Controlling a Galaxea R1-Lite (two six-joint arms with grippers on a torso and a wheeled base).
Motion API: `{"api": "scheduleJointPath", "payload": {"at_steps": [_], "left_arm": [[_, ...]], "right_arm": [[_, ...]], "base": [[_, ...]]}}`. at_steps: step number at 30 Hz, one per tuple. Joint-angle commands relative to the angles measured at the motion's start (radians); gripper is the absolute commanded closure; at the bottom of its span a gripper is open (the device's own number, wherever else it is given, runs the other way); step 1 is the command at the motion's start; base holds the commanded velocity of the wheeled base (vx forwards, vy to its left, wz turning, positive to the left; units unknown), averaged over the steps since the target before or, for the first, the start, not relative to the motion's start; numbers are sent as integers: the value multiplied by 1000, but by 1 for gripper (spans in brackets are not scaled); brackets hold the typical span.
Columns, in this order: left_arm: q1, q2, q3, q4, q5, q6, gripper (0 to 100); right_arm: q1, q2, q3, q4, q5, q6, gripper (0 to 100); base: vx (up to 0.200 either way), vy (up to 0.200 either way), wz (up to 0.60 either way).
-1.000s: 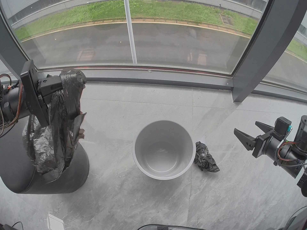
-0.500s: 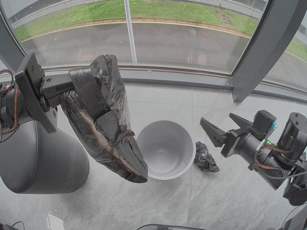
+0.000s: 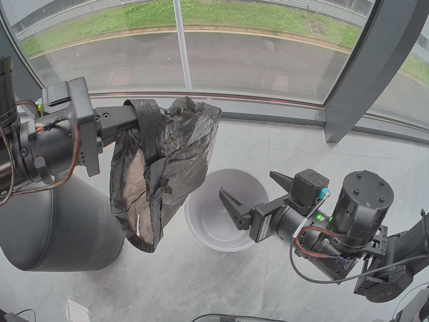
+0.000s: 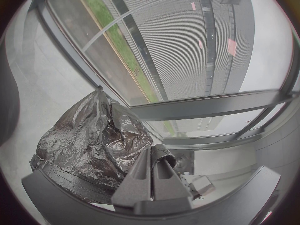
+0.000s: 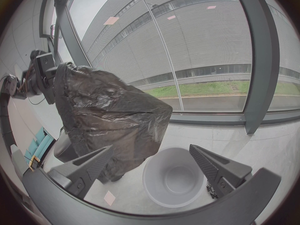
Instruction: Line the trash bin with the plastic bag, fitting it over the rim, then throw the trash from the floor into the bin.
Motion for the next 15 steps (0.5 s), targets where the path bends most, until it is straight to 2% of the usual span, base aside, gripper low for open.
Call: {"api": "scheduleJointPath", "payload": {"at_steps": [1, 7, 8, 9, 10, 15], "left_arm": [[-183, 71, -89, 61, 211, 128, 100], [-181, 74, -121, 52, 293, 129, 100], [-181, 75, -124, 48, 343, 131, 100], [-181, 75, -124, 48, 343, 131, 100], [-181, 75, -140, 48, 385, 129, 100], [-183, 60, -150, 48, 394, 128, 100]], "right_arm": [[64, 69, -29, 53, -2, 7, 0], [154, 87, -43, 119, -2, 34, 0], [175, 115, -57, 128, -2, 42, 0], [175, 115, -57, 128, -2, 42, 0], [195, 157, -75, 128, -5, 45, 0], [191, 265, -169, 128, -60, 44, 0]], "base": [[0, 0, 0], [0, 0, 0], [0, 0, 0], [0, 0, 0], [0, 0, 0], [0, 0, 0]]}}
